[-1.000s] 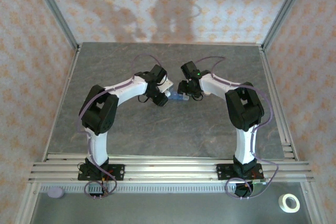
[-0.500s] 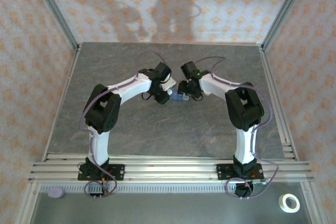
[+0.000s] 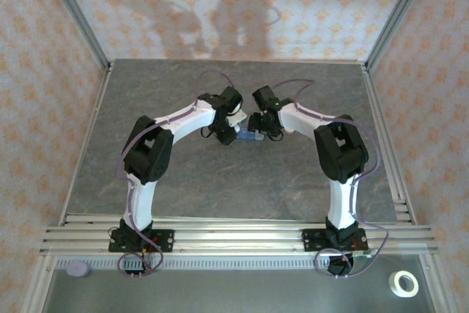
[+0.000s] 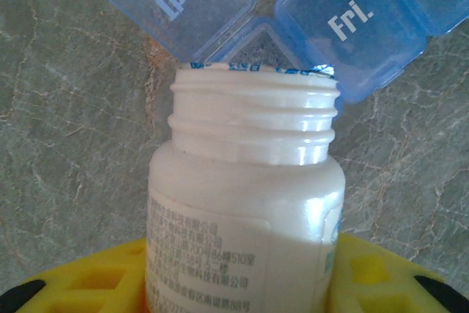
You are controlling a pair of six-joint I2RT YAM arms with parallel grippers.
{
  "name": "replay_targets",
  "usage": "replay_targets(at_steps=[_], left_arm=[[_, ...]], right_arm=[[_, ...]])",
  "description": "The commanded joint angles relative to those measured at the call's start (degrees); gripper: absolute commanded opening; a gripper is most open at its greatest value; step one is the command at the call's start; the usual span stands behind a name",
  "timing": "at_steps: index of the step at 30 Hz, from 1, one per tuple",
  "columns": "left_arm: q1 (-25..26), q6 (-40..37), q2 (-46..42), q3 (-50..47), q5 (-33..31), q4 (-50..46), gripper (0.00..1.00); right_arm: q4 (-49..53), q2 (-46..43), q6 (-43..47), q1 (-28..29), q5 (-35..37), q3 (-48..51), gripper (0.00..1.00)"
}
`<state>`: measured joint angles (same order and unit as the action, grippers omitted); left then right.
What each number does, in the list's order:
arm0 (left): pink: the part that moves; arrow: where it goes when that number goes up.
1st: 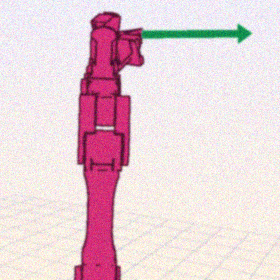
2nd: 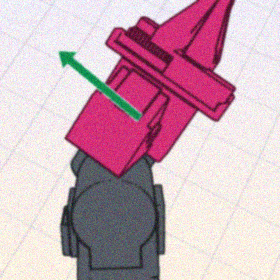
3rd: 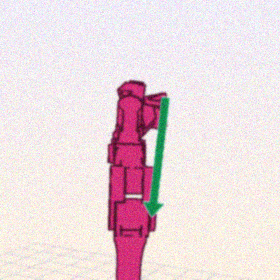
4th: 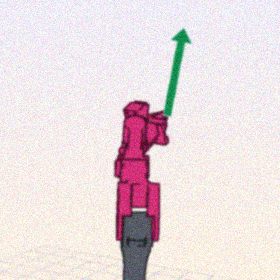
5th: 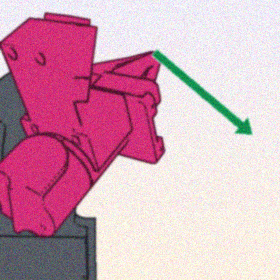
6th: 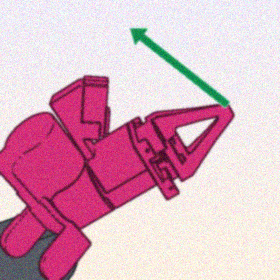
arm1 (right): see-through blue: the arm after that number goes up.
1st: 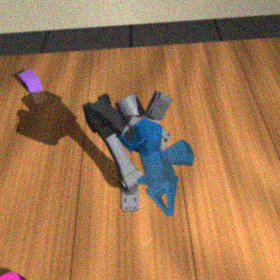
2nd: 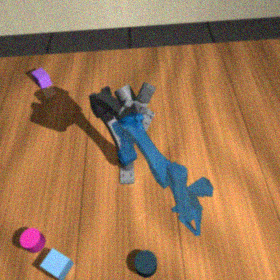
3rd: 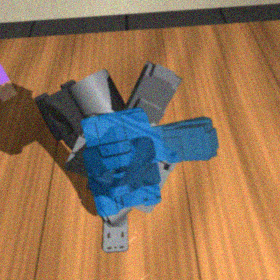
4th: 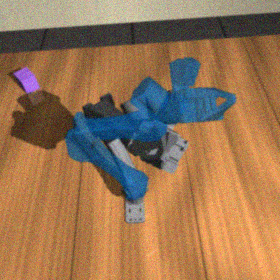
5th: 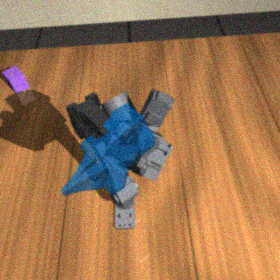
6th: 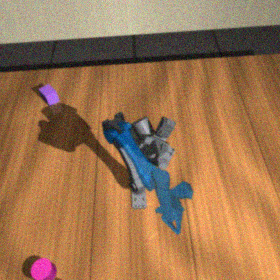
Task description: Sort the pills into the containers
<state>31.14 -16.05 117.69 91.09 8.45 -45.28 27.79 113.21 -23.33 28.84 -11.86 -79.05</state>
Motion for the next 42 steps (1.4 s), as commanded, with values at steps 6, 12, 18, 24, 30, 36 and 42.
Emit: replay_targets(at_steps=[6,12,18,24,30,36,42], left_arm=[[0.51,-1.84,1.49,3.99,-2.06,-5.99,0.00],[0.96,-2.49,2.31,6.40,-2.37,-8.59,0.00],[1.48,-2.81,4.34,9.15,-3.27,-11.52,0.00],[1.74,-2.67,5.75,10.58,-5.23,-12.72,0.00],[1.74,-2.58,6.11,11.05,-5.99,-13.00,0.00],[1.74,-2.72,5.14,11.69,-6.83,-13.75,0.00],[1.75,-3.19,4.89,13.09,-6.95,-15.51,0.00]], right_arm=[[0.00,0.79,-0.51,0.34,0.21,0.81,0.61],[-0.09,0.78,-0.68,0.34,0.25,1.03,0.61],[-0.11,0.75,-0.79,0.34,0.21,1.14,0.61],[-0.11,0.79,-0.92,0.34,0.24,1.12,0.61],[-0.11,0.79,-0.93,0.41,0.17,1.12,0.61],[-0.02,0.92,-0.91,0.42,0.04,1.16,0.61],[-0.11,1.13,-0.97,0.34,-0.10,1.04,0.61]])
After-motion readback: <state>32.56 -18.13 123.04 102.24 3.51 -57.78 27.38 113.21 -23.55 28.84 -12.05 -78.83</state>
